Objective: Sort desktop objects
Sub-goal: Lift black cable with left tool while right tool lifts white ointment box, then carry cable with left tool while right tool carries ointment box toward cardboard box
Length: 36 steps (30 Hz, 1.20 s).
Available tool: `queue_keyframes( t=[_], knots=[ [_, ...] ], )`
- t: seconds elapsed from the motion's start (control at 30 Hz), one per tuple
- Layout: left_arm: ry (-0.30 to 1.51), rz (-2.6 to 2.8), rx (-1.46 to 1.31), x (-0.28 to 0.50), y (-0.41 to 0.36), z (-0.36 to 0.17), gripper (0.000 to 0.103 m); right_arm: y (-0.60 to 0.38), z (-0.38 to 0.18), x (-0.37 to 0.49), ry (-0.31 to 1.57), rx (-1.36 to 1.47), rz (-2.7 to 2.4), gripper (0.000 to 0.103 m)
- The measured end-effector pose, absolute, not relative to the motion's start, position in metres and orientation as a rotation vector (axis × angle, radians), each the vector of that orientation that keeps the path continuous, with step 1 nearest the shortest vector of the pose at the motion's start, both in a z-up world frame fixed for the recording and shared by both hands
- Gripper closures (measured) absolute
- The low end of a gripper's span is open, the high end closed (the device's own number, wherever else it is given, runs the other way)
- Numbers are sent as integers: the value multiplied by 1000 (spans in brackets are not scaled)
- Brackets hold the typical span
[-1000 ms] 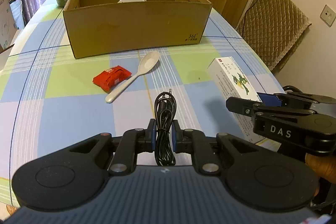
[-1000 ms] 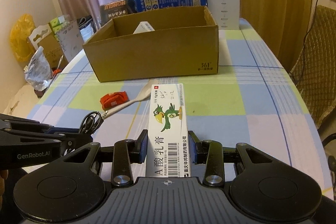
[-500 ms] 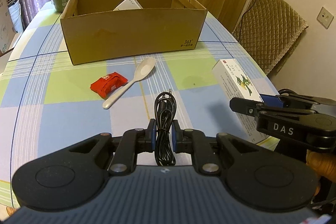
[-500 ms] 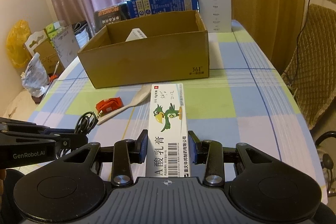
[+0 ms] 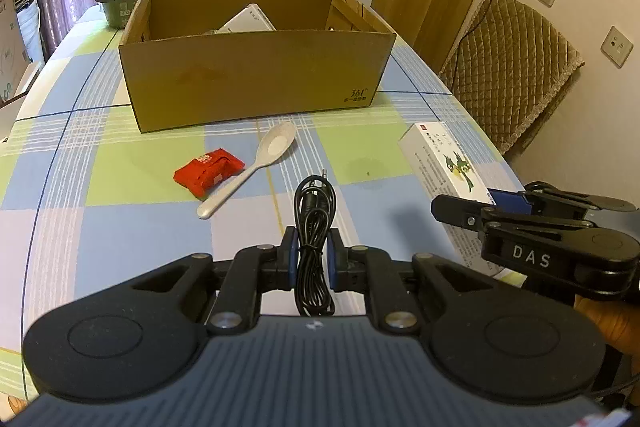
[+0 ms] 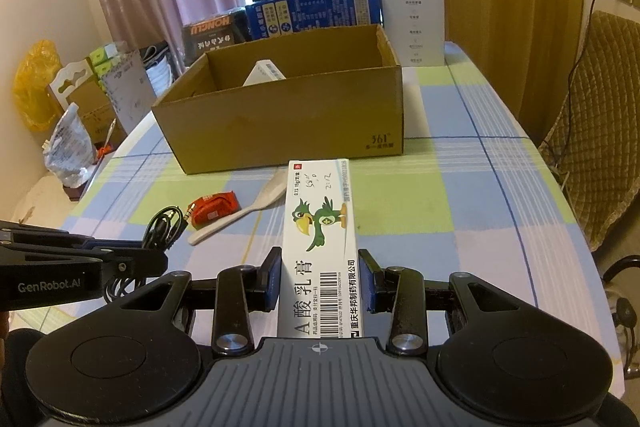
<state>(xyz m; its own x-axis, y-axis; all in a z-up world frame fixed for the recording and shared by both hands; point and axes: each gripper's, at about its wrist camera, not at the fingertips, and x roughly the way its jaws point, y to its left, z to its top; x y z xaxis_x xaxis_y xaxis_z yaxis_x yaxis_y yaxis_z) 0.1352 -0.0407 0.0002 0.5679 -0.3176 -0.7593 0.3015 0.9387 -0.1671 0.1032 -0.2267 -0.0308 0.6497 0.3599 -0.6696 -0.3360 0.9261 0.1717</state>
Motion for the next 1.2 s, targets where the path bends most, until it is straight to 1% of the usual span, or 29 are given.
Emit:
queue_keyframes(
  t=[0.3,0.63,0.83,1.2],
  knots=[
    [876,-358,-20,146,-40,8,92,-226,-25,117,756,38,397,68],
    [816,-345,-22,174,-33,32,92,-218,-1,144,702,22,409,68],
    [762,-329,1,201,-25,55,92,-205,19,169,652,-10,432,68],
    [723,-308,24,265,-10,76,92,-185,38,237,631,-69,456,68]
  ],
)
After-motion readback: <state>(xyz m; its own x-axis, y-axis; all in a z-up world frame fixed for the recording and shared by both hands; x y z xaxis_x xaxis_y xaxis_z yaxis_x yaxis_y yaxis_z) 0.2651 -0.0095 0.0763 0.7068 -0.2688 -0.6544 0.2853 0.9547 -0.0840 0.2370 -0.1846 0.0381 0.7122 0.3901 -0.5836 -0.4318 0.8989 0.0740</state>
